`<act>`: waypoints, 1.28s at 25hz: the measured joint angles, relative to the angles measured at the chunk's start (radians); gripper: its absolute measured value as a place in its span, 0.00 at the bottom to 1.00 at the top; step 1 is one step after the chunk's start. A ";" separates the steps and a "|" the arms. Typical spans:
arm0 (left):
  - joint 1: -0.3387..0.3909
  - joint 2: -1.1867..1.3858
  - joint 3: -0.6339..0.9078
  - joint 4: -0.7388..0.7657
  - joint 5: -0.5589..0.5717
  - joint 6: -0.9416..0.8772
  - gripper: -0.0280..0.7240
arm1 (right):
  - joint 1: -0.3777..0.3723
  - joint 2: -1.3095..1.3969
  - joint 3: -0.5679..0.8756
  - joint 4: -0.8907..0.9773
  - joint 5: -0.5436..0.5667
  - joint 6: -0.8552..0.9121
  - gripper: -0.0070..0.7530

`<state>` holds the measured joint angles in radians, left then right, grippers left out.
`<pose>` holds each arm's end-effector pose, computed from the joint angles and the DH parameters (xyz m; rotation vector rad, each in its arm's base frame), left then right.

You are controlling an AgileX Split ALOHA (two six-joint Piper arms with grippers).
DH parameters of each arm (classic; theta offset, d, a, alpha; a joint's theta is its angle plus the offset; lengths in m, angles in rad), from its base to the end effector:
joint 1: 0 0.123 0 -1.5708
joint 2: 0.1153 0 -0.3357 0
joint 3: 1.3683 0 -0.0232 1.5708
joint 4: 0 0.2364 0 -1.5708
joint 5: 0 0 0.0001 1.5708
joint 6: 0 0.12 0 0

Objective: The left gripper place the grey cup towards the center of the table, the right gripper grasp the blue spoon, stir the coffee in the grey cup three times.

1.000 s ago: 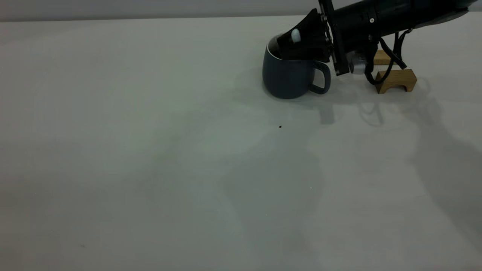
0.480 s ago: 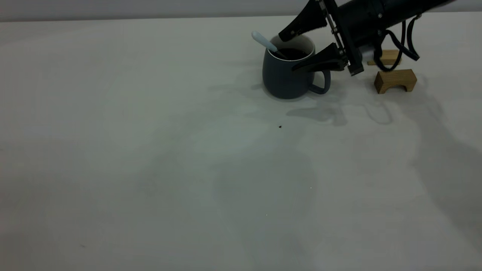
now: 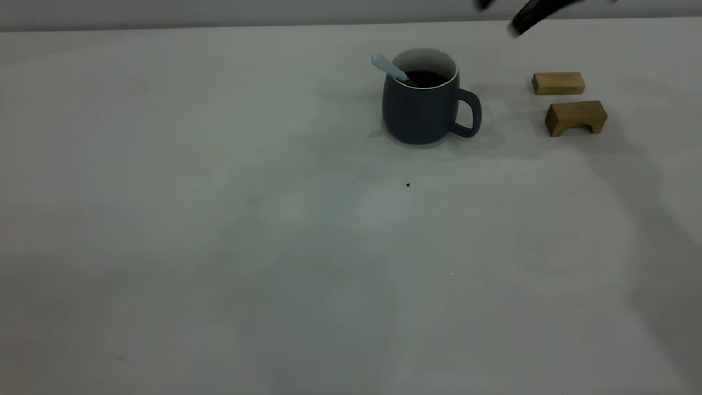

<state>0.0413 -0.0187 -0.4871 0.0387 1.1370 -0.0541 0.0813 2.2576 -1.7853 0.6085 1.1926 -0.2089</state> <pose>-0.0486 0.0022 0.2446 -0.1045 2.1118 0.0392 0.4690 0.1022 0.1876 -0.0857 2.9891 0.8644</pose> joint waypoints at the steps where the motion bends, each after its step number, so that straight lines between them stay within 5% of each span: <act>1: 0.000 0.000 0.000 0.000 0.000 0.000 0.82 | 0.006 -0.034 0.000 -0.067 0.004 -0.017 0.52; 10: 0.000 0.000 0.000 0.000 0.000 0.000 0.82 | 0.050 -0.370 0.001 -0.314 0.030 -0.020 0.23; 20: 0.000 0.000 0.000 0.000 0.000 0.000 0.82 | 0.050 -0.760 0.313 -0.582 0.042 0.201 0.22; 32: 0.000 0.000 0.000 0.000 0.000 0.000 0.82 | 0.050 -1.406 0.743 -0.608 0.045 0.215 0.23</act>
<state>0.0413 -0.0187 -0.4871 0.0387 1.1370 -0.0541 0.1314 0.8514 -1.0428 0.0000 1.2378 0.0064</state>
